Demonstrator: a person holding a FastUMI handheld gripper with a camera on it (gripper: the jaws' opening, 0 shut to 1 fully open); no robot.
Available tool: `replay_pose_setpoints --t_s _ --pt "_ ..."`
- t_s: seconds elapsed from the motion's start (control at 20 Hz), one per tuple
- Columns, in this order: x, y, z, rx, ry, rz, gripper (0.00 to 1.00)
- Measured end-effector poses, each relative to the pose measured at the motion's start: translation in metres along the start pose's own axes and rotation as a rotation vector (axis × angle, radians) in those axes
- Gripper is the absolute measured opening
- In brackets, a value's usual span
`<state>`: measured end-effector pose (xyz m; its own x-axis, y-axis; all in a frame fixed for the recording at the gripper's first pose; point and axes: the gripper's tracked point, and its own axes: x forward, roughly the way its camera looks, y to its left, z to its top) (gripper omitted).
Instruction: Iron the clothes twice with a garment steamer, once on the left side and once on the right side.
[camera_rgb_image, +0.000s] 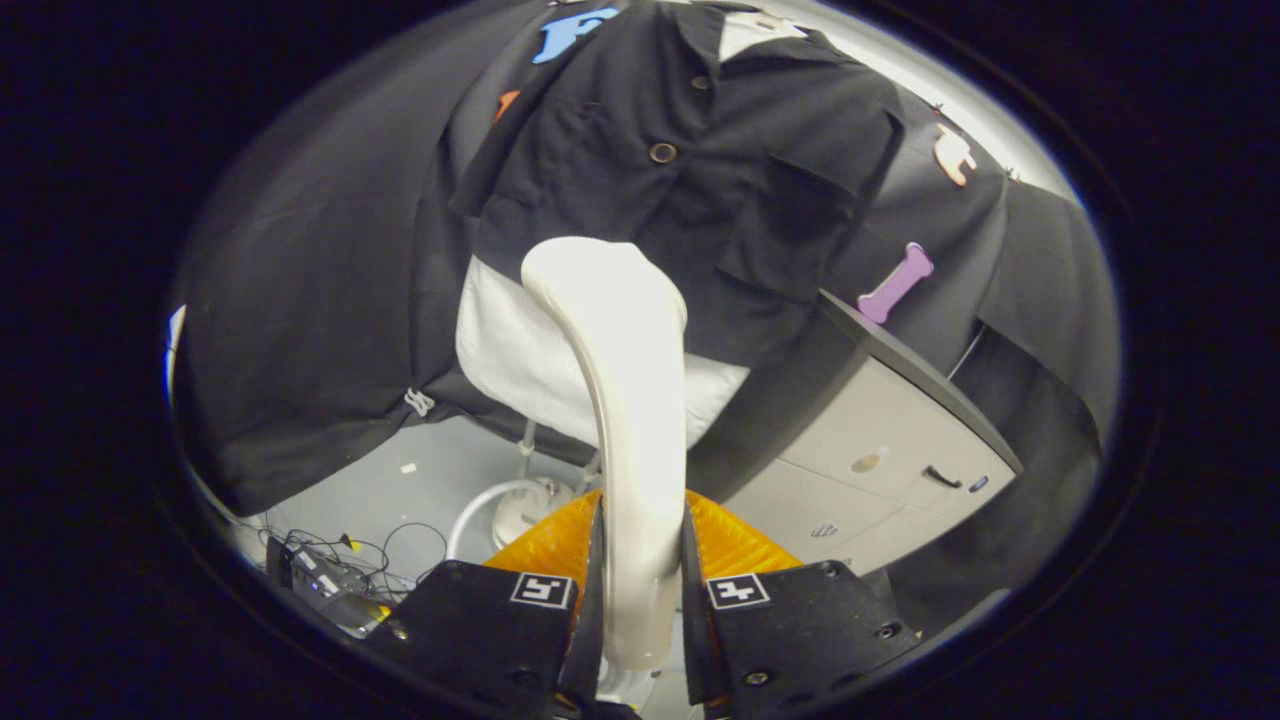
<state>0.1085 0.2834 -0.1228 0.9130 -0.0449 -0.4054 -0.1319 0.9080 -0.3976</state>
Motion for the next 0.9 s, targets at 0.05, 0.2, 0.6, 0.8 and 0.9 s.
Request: replay_pose_setpoints --t_s 0.05,0.2,0.6,0.8,0.9 --pt "-0.005 -0.016 -0.009 0.018 0.010 -0.007 0.36" --pt "-0.025 -0.067 -0.032 0.079 0.026 -0.031 0.36" --pt "-0.073 -0.181 -0.106 0.221 0.059 -0.057 0.36" --pt "-0.081 -0.235 -0.148 0.279 0.086 -0.063 0.36" --pt "-0.088 -0.259 -0.164 0.291 0.092 -0.070 0.36"
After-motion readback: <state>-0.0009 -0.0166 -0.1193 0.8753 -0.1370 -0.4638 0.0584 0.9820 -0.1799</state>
